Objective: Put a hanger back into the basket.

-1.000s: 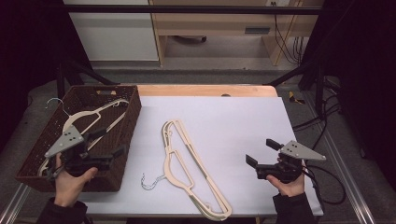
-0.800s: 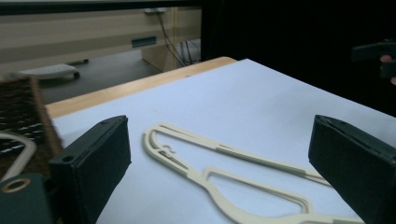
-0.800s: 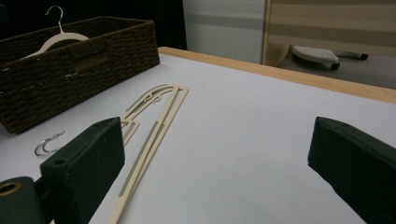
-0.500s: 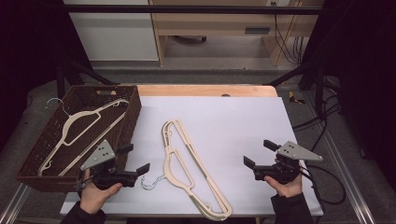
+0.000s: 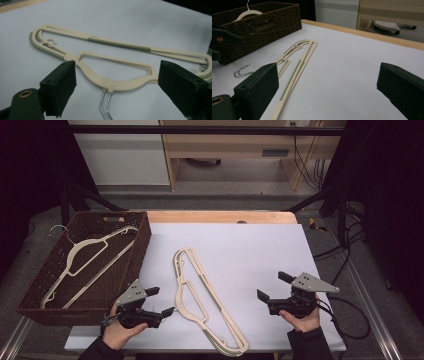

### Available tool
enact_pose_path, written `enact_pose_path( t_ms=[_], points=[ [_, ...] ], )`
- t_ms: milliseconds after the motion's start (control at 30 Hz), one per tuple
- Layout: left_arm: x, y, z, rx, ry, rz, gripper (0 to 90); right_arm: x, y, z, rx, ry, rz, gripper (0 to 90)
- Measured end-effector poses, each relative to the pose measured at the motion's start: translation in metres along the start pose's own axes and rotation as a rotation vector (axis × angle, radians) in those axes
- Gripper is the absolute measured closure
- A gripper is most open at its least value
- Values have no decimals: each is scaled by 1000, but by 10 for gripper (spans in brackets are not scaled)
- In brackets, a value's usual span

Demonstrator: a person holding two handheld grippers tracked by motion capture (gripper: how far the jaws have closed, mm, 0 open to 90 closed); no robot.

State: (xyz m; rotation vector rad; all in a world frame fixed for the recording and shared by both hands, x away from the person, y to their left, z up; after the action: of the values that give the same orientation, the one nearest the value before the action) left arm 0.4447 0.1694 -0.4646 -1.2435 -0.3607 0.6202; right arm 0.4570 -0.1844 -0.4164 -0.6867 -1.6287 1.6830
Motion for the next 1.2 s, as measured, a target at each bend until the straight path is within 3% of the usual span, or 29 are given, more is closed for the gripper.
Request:
enact_pose_path(
  t_ms=[100, 167, 233, 500, 1000, 1200],
  points=[
    [2, 13, -7, 53, -4, -14, 213, 1, 1, -1, 4, -3, -1, 45],
    [2, 15, -8, 62, 0, -14, 232, 1, 1, -2, 3, -5, 2, 46],
    [1, 21, -11, 84, 6, -32, 322, 2, 2, -2, 8, -14, 3, 46],
    [1, 39, -19, 175, 8, -48, 499, 3, 4, -4, 11, -11, -2, 47],
    [4, 53, -27, 251, 11, -29, 743, 5, 6, -6, 21, -21, 2, 47],
    [5, 54, -29, 256, -11, -16, 818, 6, 5, -6, 19, -22, -2, 47]
  ],
)
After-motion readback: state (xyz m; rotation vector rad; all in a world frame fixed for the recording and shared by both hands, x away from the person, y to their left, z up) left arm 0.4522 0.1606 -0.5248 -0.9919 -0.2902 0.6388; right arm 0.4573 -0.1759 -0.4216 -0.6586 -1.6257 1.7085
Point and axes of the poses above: each handheld gripper's, and its own axes: z roughly backward along the jaws, y roughly out of its underside, x roughly to its left, the point moved 7 cm from there along -z, roughly forward along the jaws, and after that the axes turned 15 degrees about -x, right-handed, at the moved point
